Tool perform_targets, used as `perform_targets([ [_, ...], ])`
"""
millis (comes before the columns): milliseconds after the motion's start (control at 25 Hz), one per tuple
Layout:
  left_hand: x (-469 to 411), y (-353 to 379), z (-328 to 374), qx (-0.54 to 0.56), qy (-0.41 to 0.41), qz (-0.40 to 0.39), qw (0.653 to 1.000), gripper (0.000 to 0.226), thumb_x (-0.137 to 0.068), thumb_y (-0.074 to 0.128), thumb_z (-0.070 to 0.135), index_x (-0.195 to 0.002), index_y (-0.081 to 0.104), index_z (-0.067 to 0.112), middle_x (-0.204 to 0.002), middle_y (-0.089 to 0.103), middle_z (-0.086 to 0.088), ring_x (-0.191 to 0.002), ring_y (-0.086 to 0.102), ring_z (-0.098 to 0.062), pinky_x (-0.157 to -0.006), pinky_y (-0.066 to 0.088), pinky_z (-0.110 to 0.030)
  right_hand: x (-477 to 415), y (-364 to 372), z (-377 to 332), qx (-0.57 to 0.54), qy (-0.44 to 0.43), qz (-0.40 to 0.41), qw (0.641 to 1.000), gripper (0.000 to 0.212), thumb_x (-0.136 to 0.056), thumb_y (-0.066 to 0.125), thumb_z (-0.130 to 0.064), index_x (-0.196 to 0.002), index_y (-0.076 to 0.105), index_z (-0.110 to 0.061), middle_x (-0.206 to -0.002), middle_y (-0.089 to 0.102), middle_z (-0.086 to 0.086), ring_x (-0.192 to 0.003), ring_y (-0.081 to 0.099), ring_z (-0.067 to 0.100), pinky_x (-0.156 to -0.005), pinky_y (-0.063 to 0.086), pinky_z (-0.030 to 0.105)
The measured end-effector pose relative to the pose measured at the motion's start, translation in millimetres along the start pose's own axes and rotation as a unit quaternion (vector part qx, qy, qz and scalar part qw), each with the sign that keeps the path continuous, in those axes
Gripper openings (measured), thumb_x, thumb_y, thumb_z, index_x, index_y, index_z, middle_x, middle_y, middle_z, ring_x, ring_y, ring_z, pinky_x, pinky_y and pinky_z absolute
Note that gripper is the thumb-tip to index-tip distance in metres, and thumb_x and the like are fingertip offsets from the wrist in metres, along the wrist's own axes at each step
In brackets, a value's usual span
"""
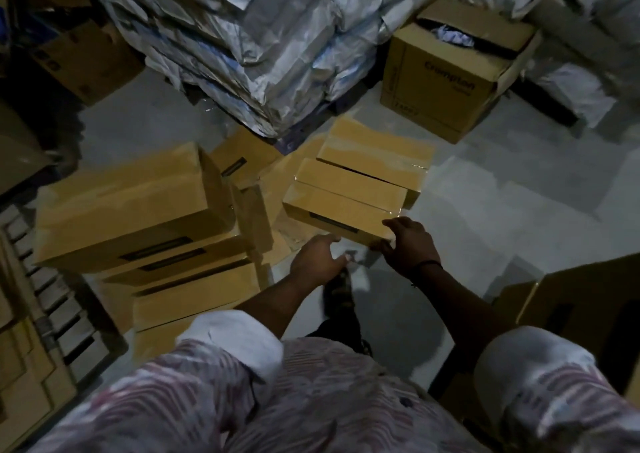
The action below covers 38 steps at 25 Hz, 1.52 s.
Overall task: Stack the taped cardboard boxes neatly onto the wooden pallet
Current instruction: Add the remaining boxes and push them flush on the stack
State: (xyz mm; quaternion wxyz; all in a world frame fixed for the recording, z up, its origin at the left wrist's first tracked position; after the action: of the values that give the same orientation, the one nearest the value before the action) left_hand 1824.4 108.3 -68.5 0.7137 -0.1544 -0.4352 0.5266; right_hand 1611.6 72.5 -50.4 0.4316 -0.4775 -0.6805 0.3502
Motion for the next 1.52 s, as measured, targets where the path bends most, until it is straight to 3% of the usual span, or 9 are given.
perform_targets([
  [120,-49,5,4,0.026,-0.037,0.000,0.999,0.079,-0.077,0.058,0.062,-0.140,0.058,0.016,-0.144,0.057,-0.009,-0.134,0.052,-0.026,-0.110,0.044,-0.039,-41,-5,25,0.009,-0.002,-0.023,1.000,0.052,-0.092,0.064,-0.038,-0.139,0.054,-0.021,-0.141,0.054,0.010,-0.124,0.050,0.034,-0.099,0.047,0.047],
  [320,-137,15,18,0.067,-0.085,0.005,0.994,0.057,-0.093,0.070,0.047,-0.139,0.059,0.015,-0.144,0.058,-0.009,-0.131,0.055,-0.027,-0.102,0.048,-0.036,-129,-16,58,0.041,-0.038,-0.075,0.996,0.052,-0.093,0.062,-0.041,-0.139,0.053,-0.021,-0.141,0.055,0.009,-0.120,0.053,0.032,-0.098,0.049,0.046],
  [520,-210,24,47,0.125,-0.142,-0.001,0.982,0.057,-0.097,0.067,0.043,-0.144,0.054,0.014,-0.144,0.056,-0.012,-0.132,0.053,-0.031,-0.104,0.048,-0.039,-218,-42,82,0.078,-0.099,-0.117,0.985,0.053,-0.094,0.060,-0.042,-0.143,0.050,-0.024,-0.144,0.052,0.007,-0.128,0.050,0.029,-0.104,0.046,0.046],
  [680,-251,35,51,0.223,-0.226,0.046,0.947,0.056,-0.095,0.072,0.036,-0.143,0.056,0.012,-0.140,0.059,-0.012,-0.130,0.055,-0.029,-0.106,0.047,-0.038,-294,-38,92,0.083,-0.138,-0.151,0.975,0.054,-0.094,0.061,-0.041,-0.143,0.052,-0.021,-0.143,0.053,0.009,-0.128,0.048,0.032,-0.104,0.045,0.046],
  [920,-312,87,14,0.289,-0.349,0.102,0.886,0.046,-0.100,0.063,0.034,-0.143,0.055,0.023,-0.141,0.056,-0.002,-0.122,0.057,-0.022,-0.094,0.044,-0.026,-415,39,112,0.096,-0.220,-0.231,0.943,0.054,-0.092,0.060,-0.038,-0.141,0.053,-0.017,-0.143,0.052,0.012,-0.129,0.047,0.036,-0.103,0.044,0.047],
  [1160,-404,185,-40,0.297,-0.423,0.177,0.837,0.063,-0.081,0.053,0.062,-0.124,0.066,0.017,-0.119,0.066,-0.005,-0.107,0.066,-0.025,-0.096,0.054,-0.041,-528,165,150,0.124,-0.281,-0.296,0.904,0.060,-0.089,0.056,-0.044,-0.142,0.051,-0.016,-0.149,0.043,0.012,-0.133,0.043,0.038,-0.105,0.042,0.049],
  [1320,-470,225,-87,0.256,-0.451,0.224,0.825,0.058,-0.087,0.052,0.059,-0.133,0.058,0.025,-0.141,0.054,-0.008,-0.125,0.055,-0.031,-0.102,0.050,-0.046,-584,249,181,0.183,-0.364,-0.299,0.863,0.060,-0.092,0.060,-0.040,-0.145,0.045,-0.019,-0.158,0.028,0.014,-0.136,0.036,0.041,-0.103,0.042,0.053],
  [1400,-504,247,-113,0.244,-0.460,0.186,0.833,0.074,-0.084,0.044,0.069,-0.145,0.050,0.028,-0.162,0.033,-0.007,-0.146,0.031,-0.033,-0.112,0.040,-0.052,-613,289,193,0.183,-0.377,-0.303,0.856,0.061,-0.090,0.063,-0.038,-0.145,0.043,-0.020,-0.159,0.024,0.015,-0.136,0.034,0.042,-0.101,0.045,0.055],
  [1520,-534,263,-140,0.282,-0.475,0.185,0.813,0.082,-0.089,0.067,0.051,-0.158,0.027,0.032,-0.169,-0.007,0.000,-0.151,0.009,-0.038,-0.112,0.037,-0.060,-643,331,195,0.170,-0.376,-0.297,0.861,0.073,-0.088,0.068,-0.039,-0.150,0.038,-0.016,-0.160,0.018,0.016,-0.136,0.030,0.045,-0.103,0.043,0.054],
])
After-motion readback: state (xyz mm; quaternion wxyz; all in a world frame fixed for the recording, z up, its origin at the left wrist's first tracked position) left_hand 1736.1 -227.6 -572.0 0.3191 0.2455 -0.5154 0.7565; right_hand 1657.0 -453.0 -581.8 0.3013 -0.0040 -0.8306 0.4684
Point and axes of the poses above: each hand's wrist, its own x-axis away from the middle knuckle, its own y-axis out of the palm, z = x × y, the point moved 4 cm from there along -x, towards the middle knuckle
